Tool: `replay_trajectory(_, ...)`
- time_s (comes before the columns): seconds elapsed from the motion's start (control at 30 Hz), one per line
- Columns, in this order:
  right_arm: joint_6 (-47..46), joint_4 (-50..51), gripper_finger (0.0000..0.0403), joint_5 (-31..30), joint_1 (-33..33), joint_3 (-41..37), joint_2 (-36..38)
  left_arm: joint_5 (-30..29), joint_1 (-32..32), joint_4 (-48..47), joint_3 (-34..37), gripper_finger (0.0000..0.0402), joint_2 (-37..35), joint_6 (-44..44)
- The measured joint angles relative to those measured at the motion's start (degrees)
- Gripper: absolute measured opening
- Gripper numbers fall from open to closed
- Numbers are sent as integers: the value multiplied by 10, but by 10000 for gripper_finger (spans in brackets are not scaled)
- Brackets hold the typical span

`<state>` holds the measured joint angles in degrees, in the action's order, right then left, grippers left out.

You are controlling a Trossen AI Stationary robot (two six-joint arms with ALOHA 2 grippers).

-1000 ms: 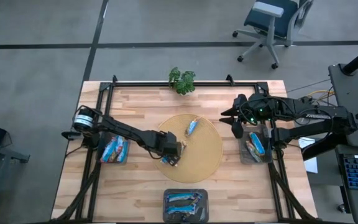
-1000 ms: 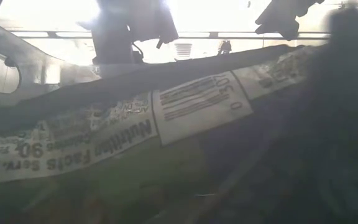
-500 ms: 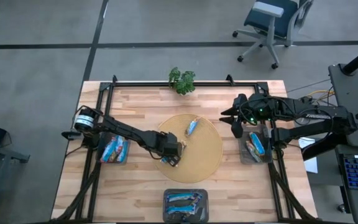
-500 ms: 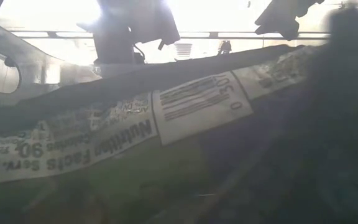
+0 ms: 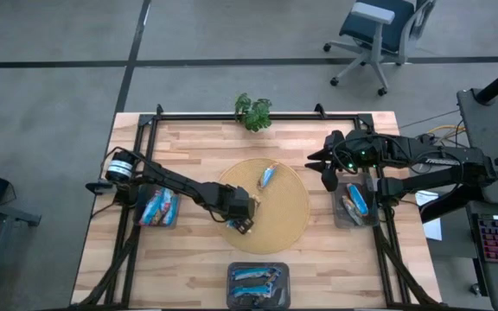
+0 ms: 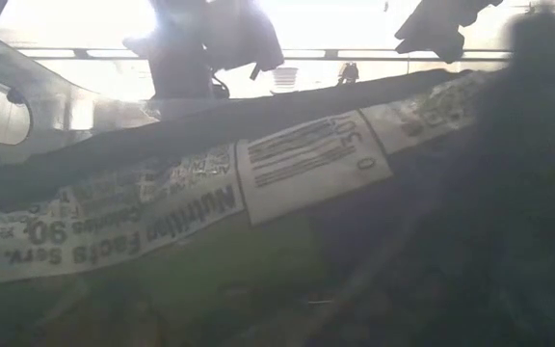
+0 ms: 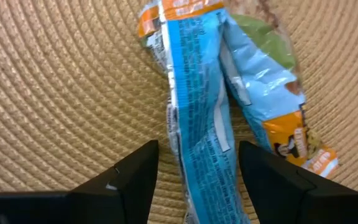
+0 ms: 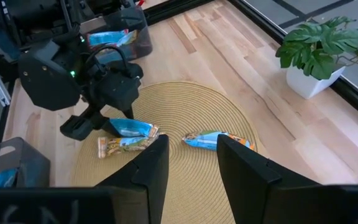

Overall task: Pick and place Granola Bars by type
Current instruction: Put the bottom left yellow granola bar into the top right bin

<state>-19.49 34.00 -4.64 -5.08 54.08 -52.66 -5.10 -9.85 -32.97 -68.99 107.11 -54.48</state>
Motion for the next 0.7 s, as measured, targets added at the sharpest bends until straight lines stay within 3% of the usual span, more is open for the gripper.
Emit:
replay_trajectory(0.53, 2, 0, 128, 0, 0, 0, 0, -2, 0, 2, 20, 204, -2, -17)
replay_trajectory(0.7, 2, 0, 128, 0, 0, 0, 0, -2, 0, -1, 20, 165, -2, -24)
